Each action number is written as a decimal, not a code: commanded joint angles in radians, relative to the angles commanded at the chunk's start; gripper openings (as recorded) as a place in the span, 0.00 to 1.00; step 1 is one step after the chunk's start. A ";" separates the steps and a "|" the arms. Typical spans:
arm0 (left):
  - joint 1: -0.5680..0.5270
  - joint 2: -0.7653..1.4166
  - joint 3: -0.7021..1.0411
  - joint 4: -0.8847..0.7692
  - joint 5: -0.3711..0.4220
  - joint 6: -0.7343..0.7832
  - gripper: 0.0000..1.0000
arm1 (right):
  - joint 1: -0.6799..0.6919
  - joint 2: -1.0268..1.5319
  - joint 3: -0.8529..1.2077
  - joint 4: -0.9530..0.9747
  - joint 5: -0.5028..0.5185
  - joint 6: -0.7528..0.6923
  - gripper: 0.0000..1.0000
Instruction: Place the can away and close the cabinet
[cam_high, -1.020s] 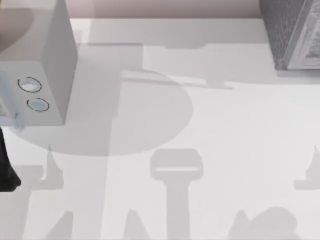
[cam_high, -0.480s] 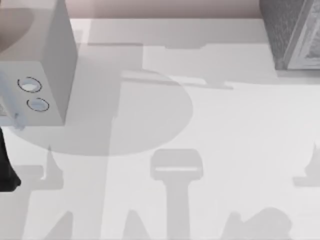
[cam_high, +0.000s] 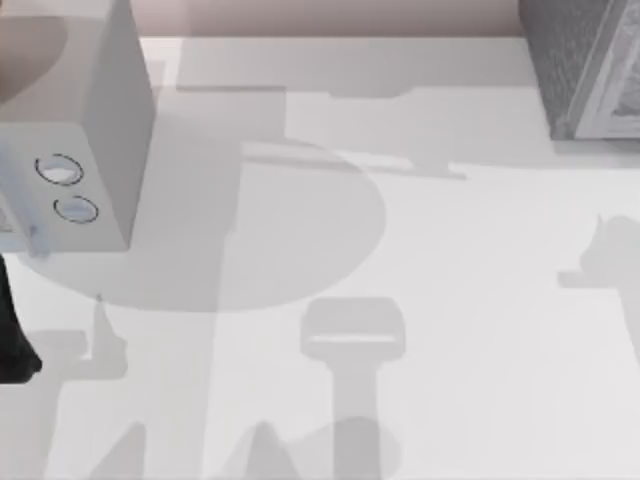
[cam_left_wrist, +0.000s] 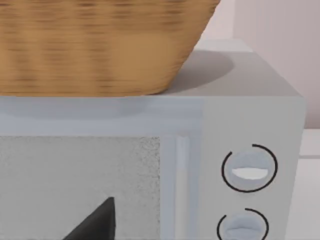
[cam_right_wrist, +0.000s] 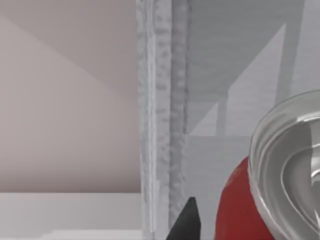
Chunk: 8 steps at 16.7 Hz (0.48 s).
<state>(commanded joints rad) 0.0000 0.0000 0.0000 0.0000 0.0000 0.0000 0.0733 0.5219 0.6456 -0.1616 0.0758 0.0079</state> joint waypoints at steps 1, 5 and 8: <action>0.000 0.000 0.000 0.000 0.000 0.000 1.00 | 0.011 0.074 0.097 -0.024 0.010 0.001 0.00; 0.000 0.000 0.000 0.000 0.000 0.000 1.00 | 0.052 0.366 0.491 -0.120 0.052 0.004 0.00; 0.000 0.000 0.000 0.000 0.000 0.000 1.00 | 0.078 0.559 0.757 -0.182 0.081 0.007 0.00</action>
<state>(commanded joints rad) 0.0000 0.0000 0.0000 0.0000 0.0000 0.0000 0.1510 1.0805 1.4029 -0.3435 0.1568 0.0145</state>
